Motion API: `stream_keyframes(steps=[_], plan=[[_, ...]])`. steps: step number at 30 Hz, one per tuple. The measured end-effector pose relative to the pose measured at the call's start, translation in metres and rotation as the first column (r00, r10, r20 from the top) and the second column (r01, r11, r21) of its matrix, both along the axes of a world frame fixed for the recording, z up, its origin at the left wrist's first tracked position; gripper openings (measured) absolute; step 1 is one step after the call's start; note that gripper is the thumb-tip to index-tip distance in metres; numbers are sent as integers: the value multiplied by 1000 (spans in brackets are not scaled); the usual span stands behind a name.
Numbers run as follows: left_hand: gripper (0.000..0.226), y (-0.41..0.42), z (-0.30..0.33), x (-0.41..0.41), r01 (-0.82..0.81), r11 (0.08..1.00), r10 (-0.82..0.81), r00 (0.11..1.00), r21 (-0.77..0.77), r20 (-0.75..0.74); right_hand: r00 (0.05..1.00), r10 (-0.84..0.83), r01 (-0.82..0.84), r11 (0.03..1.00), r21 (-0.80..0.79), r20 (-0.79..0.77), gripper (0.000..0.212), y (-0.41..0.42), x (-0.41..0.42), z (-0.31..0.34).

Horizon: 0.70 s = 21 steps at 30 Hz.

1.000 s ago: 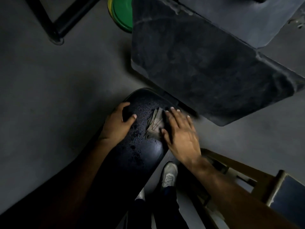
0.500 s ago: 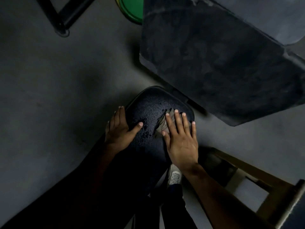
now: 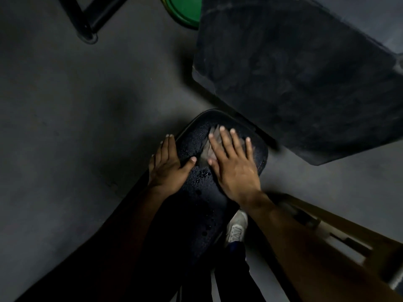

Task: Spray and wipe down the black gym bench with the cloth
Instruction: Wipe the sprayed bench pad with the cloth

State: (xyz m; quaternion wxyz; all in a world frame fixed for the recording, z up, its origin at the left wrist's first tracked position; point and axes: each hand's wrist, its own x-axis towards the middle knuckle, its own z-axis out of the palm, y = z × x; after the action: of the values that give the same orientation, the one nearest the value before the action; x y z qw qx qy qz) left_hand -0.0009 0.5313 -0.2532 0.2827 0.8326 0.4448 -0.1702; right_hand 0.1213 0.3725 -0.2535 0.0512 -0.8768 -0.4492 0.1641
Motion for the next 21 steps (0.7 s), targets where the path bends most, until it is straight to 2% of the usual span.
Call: stream_keyframes(steps=[2, 7, 11, 13, 18, 21], plan=[[97, 2, -2, -5, 47, 999, -47, 999, -2, 15, 1000, -12, 12, 1000, -27, 1, 64, -26, -3, -1], [96, 4, -1, -15, 104, 994, -102, 994, -44, 34, 960, -264, 263, 965, -23, -91, 62, -44, 17, -1], [99, 4, -4, -13, 84, 995, -83, 996, -54, 24, 837, -495, 508, 862, -8, -235, 61, 4, 54, -4], [101, 3, -4, -14, 81, 996, -79, 997, -50, 26, 850, -478, 481, 876, -44, -223, 62, 32, 63, -4], [106, 6, -6, -13, 72, 994, -71, 997, -76, 19, 979, -178, 180, 983, 21, -97, 63, 42, 41, -4], [104, 7, -4, -13, 71, 993, -70, 997, -90, 14, 980, -194, 196, 980, 46, -56, 60, 5, 16, -3]])
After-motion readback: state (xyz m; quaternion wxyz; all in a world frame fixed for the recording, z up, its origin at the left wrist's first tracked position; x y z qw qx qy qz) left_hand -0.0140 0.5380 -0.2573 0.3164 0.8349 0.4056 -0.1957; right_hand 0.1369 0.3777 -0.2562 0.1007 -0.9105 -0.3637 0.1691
